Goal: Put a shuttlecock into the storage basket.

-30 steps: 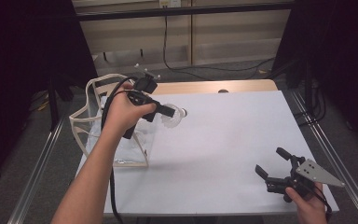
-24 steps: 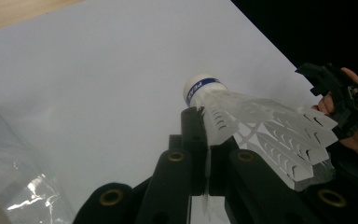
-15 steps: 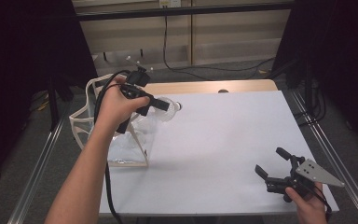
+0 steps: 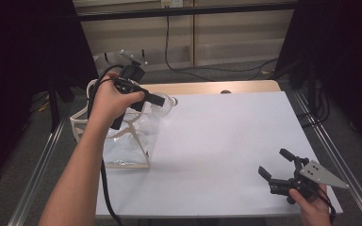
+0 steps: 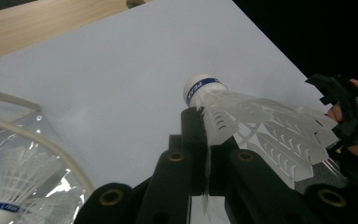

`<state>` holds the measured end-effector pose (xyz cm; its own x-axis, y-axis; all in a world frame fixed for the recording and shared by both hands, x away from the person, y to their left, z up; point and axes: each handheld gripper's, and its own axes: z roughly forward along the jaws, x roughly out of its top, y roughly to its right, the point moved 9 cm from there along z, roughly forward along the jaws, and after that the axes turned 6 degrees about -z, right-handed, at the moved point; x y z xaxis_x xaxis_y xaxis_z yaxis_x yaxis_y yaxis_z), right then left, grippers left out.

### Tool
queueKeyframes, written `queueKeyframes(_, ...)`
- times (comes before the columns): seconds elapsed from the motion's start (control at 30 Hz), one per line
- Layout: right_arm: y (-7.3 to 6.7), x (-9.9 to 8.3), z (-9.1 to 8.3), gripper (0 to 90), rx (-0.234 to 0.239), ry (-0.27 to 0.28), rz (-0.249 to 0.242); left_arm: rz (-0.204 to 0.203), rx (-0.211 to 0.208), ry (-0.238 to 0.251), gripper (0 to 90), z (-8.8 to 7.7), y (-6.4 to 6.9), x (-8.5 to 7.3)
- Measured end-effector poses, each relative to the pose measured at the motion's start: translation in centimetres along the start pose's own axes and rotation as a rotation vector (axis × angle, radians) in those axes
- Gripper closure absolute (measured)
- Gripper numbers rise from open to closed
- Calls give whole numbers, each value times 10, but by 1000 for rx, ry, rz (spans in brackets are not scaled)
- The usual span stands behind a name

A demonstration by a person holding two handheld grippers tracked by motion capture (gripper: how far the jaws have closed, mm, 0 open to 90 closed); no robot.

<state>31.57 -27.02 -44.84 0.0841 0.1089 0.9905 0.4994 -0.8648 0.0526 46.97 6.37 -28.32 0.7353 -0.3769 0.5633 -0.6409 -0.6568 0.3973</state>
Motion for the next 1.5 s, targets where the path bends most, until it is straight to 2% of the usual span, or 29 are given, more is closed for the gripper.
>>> queueKeyframes(0.23,0,0,1,15,0,3,0,-19,33,28,899,-18,-13,2)
queueKeyframes(0.27,0,0,1,15,1,3,0,-13,40,28,898,-20,-16,2)
queueKeyframes(0.37,-1,0,1,15,1,1,1,-34,55,47,897,-28,-23,4)
queueKeyframes(0.5,0,0,1,15,-2,1,0,-37,92,51,898,-36,-35,4)
queueKeyframes(0.6,0,0,0,15,-1,-1,2,-45,103,73,894,-41,-43,4)
queueKeyframes(0.67,0,-1,0,15,-3,-2,2,-70,100,93,894,-43,-47,4)
queueKeyframes(0.8,0,-1,1,15,-1,-2,3,-81,145,101,895,-49,-61,1)
queueKeyframes(0.97,-2,0,2,15,3,-2,8,-104,182,110,895,-57,-78,-6)
queueKeyframes(1.07,-2,-1,3,15,5,-2,4,-122,189,126,894,-60,-86,-8)
queueKeyframes(1.37,-2,-1,3,15,3,-2,5,-151,231,120,890,-63,-106,-19)
queueKeyframes(1.4,-2,-1,3,15,4,-3,6,-154,230,125,883,-64,-107,-20)
queueKeyframes(1.47,-2,-1,3,15,3,-3,6,-166,222,165,783,-64,-107,-18)
queueKeyframes(1.5,-1,-1,3,15,2,-4,3,-166,208,165,735,-64,-105,-19)
